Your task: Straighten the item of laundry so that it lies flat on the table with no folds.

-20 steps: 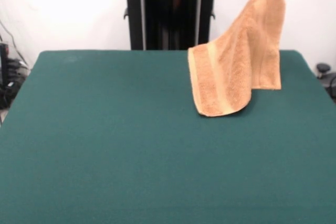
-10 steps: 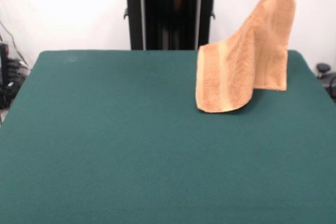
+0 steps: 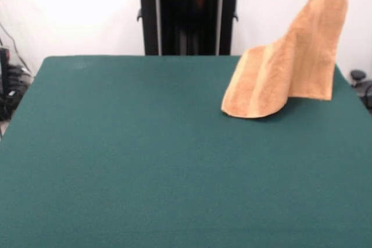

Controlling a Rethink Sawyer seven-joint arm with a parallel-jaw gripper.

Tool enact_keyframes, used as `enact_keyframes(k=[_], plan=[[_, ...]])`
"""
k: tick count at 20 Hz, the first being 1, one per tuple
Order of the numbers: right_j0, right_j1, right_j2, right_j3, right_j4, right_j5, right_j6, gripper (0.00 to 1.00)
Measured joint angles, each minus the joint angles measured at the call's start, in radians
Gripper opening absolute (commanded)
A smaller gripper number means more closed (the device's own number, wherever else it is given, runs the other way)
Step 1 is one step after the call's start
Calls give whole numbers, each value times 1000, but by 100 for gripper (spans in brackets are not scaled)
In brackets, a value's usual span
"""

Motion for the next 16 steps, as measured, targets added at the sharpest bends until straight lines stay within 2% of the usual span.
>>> enact_keyframes(k=[4,16], plan=[[17,18,0,-54,12,31,61,0],[62,108,2,-192,21,75,144,0]])
